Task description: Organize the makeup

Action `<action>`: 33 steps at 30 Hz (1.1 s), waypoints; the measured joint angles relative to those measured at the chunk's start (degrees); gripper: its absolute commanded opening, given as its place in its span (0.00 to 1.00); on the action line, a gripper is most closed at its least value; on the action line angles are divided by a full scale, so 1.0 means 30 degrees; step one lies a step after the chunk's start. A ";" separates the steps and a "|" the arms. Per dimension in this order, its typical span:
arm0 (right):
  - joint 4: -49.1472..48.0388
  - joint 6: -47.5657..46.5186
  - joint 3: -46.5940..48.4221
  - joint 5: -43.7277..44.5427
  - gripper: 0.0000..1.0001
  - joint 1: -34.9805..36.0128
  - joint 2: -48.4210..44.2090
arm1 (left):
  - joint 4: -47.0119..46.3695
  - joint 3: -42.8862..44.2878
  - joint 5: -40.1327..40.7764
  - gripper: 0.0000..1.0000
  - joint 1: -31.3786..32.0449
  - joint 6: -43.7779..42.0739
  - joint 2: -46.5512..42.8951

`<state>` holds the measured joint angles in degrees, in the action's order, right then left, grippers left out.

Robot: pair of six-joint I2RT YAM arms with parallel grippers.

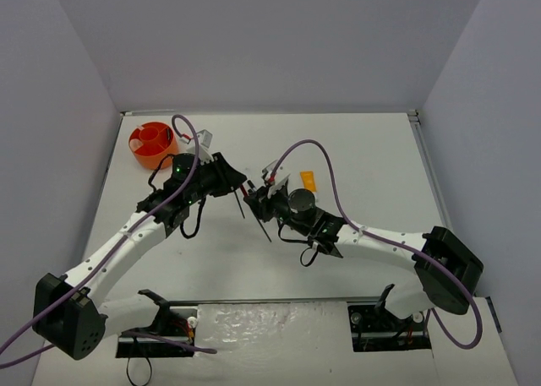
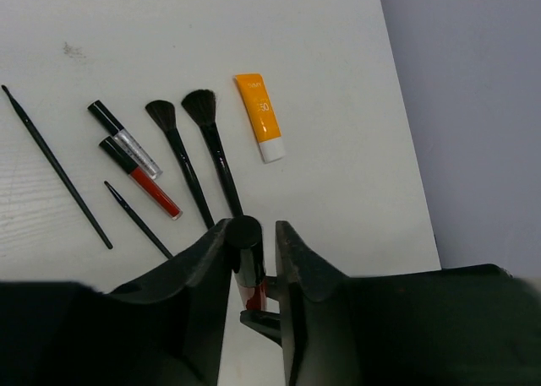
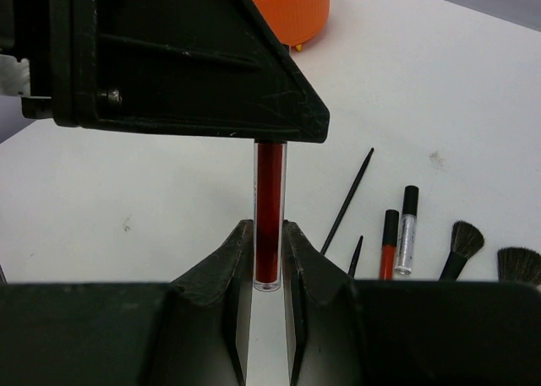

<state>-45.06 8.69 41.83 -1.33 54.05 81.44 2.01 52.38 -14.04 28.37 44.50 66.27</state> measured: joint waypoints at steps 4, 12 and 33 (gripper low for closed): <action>-0.0252 0.0069 -0.0068 0.0055 0.26 -0.0066 0.0020 | -0.0113 0.0000 0.0263 0.00 0.0035 0.0036 0.0090; -0.0466 0.0091 -0.0179 -0.0231 0.83 -0.0336 0.0395 | -0.0019 0.0047 0.0932 0.00 0.0063 -0.0299 0.0288; 0.1971 -0.0551 -0.0191 0.0464 0.89 -0.1429 0.1214 | 0.5199 1.1384 0.7722 0.00 -0.6935 -1.0437 0.8356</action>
<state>-39.14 7.04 41.25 0.07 49.77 85.09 17.61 86.53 9.13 7.56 13.18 91.33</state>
